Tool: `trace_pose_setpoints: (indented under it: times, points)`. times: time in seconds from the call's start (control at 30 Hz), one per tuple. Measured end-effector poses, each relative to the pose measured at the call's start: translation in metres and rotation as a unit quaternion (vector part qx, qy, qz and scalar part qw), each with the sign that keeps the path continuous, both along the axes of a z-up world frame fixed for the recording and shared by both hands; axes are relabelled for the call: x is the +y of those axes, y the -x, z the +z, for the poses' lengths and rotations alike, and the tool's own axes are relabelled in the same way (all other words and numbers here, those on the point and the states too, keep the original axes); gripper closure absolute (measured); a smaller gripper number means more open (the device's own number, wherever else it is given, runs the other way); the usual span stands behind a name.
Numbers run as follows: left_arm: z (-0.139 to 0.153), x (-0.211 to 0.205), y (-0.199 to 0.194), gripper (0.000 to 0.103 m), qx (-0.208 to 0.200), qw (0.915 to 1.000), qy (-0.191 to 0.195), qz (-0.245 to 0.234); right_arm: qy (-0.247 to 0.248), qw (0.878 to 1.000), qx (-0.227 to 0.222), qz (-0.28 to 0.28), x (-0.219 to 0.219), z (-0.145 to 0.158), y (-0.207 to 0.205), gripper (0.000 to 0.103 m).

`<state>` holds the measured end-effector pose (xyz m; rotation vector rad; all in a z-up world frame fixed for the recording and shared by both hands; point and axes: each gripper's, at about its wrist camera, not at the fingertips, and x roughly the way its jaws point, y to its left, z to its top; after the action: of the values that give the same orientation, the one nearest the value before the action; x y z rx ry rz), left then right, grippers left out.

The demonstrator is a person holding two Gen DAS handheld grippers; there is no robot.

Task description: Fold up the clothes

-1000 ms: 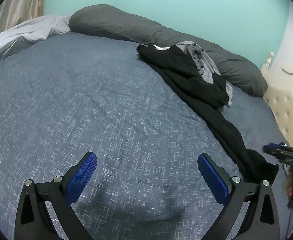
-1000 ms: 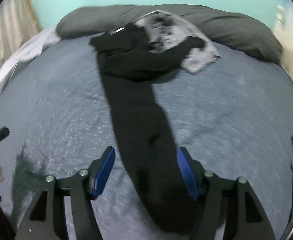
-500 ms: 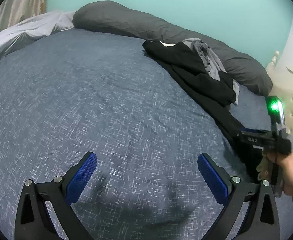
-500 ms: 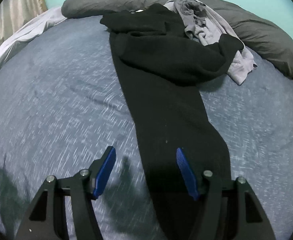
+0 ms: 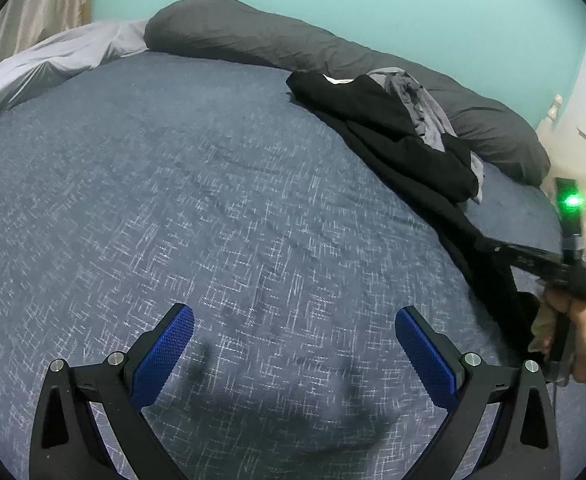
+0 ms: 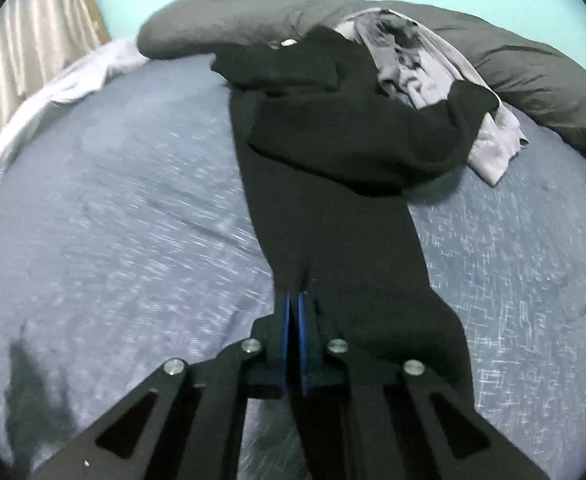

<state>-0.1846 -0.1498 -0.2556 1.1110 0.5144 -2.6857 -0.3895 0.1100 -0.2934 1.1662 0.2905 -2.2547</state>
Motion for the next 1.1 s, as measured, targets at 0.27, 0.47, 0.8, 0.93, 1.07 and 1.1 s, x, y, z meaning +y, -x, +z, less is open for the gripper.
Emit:
trace_pose_setpoints:
  times: [0.27, 0.47, 0.8, 0.93, 1.07, 1.1]
  points:
    - [0.005, -0.002, -0.004, 0.0, 0.005, 1.0, -0.005, 0.001, 0.038, 0.999, 0.007, 0.032, 0.016, 0.035, -0.021, 0.1]
    - [0.005, -0.012, -0.009, 0.0, 0.007, 0.9998, -0.014, 0.013, 0.034, 0.994, 0.026, 0.097, 0.01, 0.064, -0.059, 0.103]
    - [0.012, -0.014, -0.022, 0.001, 0.016, 0.9997, 0.006, 0.015, -0.037, 0.999, -0.014, 0.029, 0.013, 0.038, -0.05, 0.094]
    - [0.009, -0.017, -0.019, 0.0, 0.014, 0.9998, 0.0, 0.013, -0.066, 0.998, -0.014, 0.011, 0.004, 0.015, -0.039, 0.067]
    - [0.01, -0.017, -0.015, 0.0, 0.023, 0.9997, -0.007, 0.005, -0.091, 0.996, -0.001, -0.003, -0.005, -0.003, -0.03, 0.062]
    - [0.01, -0.015, -0.014, 0.0, 0.024, 0.9997, -0.005, 0.003, -0.091, 0.996, -0.001, -0.008, -0.006, -0.006, -0.026, 0.061]
